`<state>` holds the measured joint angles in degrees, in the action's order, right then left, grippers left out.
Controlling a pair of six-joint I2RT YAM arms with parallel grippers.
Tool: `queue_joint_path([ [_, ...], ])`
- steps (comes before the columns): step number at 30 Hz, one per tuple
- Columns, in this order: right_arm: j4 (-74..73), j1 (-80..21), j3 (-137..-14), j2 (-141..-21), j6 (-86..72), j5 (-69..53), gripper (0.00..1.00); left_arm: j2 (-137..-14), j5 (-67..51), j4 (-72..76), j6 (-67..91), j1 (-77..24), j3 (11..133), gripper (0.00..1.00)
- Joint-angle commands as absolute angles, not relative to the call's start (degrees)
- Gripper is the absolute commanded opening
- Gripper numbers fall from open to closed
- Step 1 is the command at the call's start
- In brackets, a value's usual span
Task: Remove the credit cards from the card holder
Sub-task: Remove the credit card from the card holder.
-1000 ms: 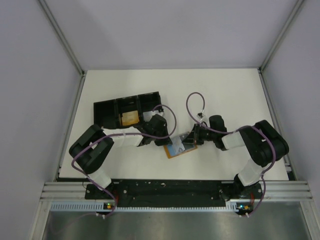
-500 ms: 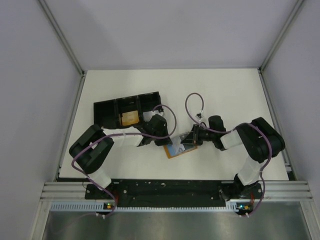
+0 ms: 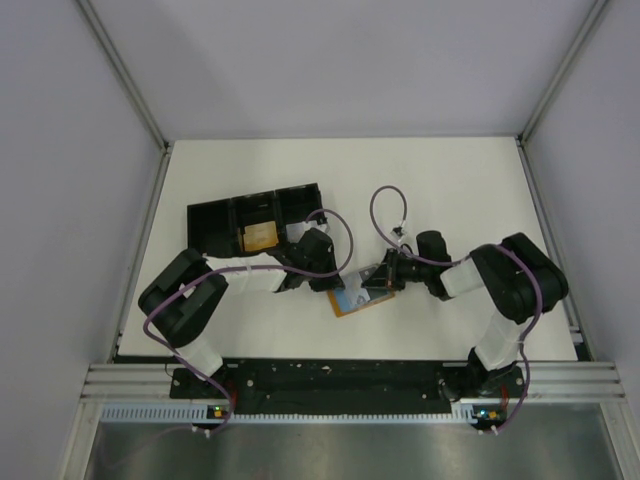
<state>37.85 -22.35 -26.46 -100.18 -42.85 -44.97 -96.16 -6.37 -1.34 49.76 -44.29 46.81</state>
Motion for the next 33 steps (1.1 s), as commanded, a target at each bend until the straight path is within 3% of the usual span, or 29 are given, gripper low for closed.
queue_joint_path([
  [1,34.0,-20.9,-27.8,-96.3,-38.6,-41.7,0.0,-100.5,-1.8,-10.0,47.2,-44.2,44.5,0.01],
  [17,29.6,-20.6,-27.6,-93.1,-35.9,-38.5,0.0,-100.5,-1.9,-10.0,47.0,-44.2,44.6,0.0],
  [21,33.7,-20.5,-27.3,-94.7,-37.8,-42.4,0.11,-100.5,-2.0,-10.0,47.0,-44.2,44.6,0.0],
  [26,34.7,-21.4,-28.2,-97.0,-38.6,-44.0,0.15,-100.6,-2.1,-10.0,47.0,-44.2,44.7,0.0],
  [31,34.8,-22.0,-29.2,-98.8,-38.7,-44.9,0.15,-100.4,-2.1,-9.8,47.0,-44.2,44.6,0.0],
  [33,34.6,-22.0,-29.1,-98.5,-38.6,-44.7,0.09,-100.4,-2.1,-9.8,47.0,-44.2,44.6,0.0],
])
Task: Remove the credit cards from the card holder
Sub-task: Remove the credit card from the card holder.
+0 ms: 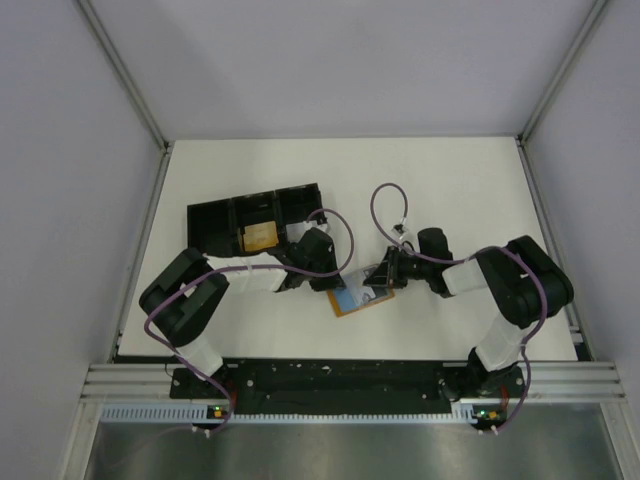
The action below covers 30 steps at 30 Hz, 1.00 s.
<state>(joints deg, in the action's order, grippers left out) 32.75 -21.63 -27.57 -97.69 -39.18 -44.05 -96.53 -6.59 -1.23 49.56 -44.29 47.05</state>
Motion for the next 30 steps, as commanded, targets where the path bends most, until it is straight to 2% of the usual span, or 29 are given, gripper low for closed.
queue_joint_path([
  [1,34.0,-22.0,-29.0,-98.4,-38.4,-44.2,0.03,-100.5,-2.2,-9.7,47.0,-44.3,44.6,0.0],
  [2,33.0,-21.9,-29.1,-97.8,-37.9,-43.5,0.0,-100.5,-2.2,-9.7,47.0,-44.2,44.5,0.0],
  [18,12.6,-17.1,-28.0,-79.1,-30.4,-29.7,0.0,-98.5,-2.3,-7.5,46.6,-44.2,43.0,0.0],
  [20,9.7,-17.2,-28.6,-76.7,-29.0,-29.2,0.0,-96.7,-2.1,-5.8,46.4,-44.2,42.0,0.02],
  [23,6.7,-17.3,-29.4,-73.5,-27.4,-30.7,0.0,-91.4,-2.5,-1.6,44.3,-44.2,40.2,0.14],
  [25,4.8,-17.8,-30.1,-71.4,-26.2,-31.6,0.0,-86.9,-2.5,-0.4,41.2,-44.2,39.5,0.28],
  [27,2.6,-18.5,-31.1,-69.7,-24.8,-32.1,0.0,-82.1,-1.9,-0.4,36.8,-44.2,40.1,0.53],
  [30,0.5,-19.8,-32.3,-67.4,-22.5,-33.0,0.0,-76.3,-2.9,-0.5,28.0,-43.9,41.3,0.72],
])
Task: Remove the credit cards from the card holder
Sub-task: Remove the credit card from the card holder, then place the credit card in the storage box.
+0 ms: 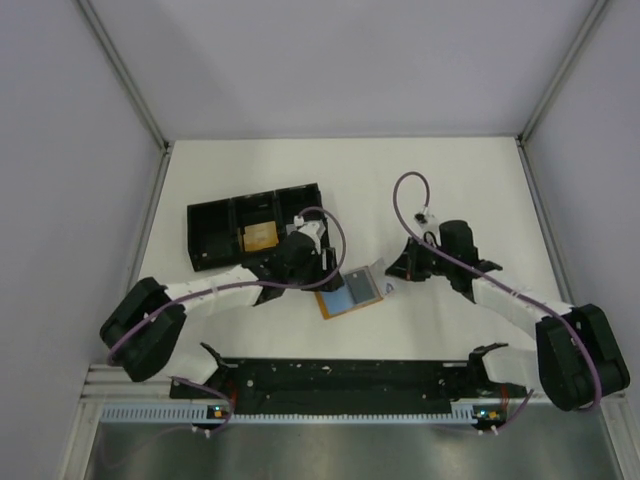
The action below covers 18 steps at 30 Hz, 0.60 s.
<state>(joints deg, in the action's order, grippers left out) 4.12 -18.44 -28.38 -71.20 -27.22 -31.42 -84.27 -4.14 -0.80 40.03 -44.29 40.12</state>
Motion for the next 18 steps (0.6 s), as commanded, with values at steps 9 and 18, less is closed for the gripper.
queue_joint_path([
  [9,0.3,-24.2,-34.3,-61.4,-18.3,-39.8,0.0,-67.6,-24.7,0.3,0.6,-43.2,46.4,0.82],
  [18,3.2,-27.9,-33.9,-56.3,-16.3,-45.3,0.0,-69.5,-39.2,-7.3,-14.8,-42.9,53.4,0.82],
])
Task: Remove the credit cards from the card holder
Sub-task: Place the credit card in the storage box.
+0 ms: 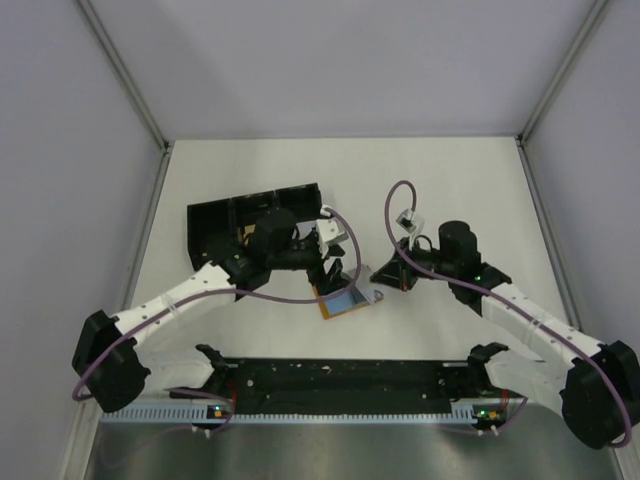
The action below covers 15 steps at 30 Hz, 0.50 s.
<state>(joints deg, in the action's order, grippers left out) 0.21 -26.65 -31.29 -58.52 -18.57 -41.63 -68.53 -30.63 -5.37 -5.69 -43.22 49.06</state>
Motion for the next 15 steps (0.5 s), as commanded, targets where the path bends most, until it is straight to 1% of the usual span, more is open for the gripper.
queue_joint_path([
  [1,3.4,-27.9,-33.8,-56.0,-16.2,-45.8,0.0,-70.7,-40.9,-8.0,-15.3,-42.7,54.6,0.82],
  [5,4.8,-28.7,-33.3,-55.3,-16.2,-47.4,0.0,-75.3,-46.8,-10.5,-15.9,-42.5,58.8,0.77],
  [10,5.6,-29.3,-33.0,-54.5,-15.6,-48.1,0.0,-82.1,-52.8,-15.1,-17.9,-42.5,63.9,0.66],
  [15,6.3,-29.4,-32.6,-54.3,-15.8,-48.8,0.0,-86.3,-57.1,-20.9,-19.2,-42.3,68.4,0.51],
])
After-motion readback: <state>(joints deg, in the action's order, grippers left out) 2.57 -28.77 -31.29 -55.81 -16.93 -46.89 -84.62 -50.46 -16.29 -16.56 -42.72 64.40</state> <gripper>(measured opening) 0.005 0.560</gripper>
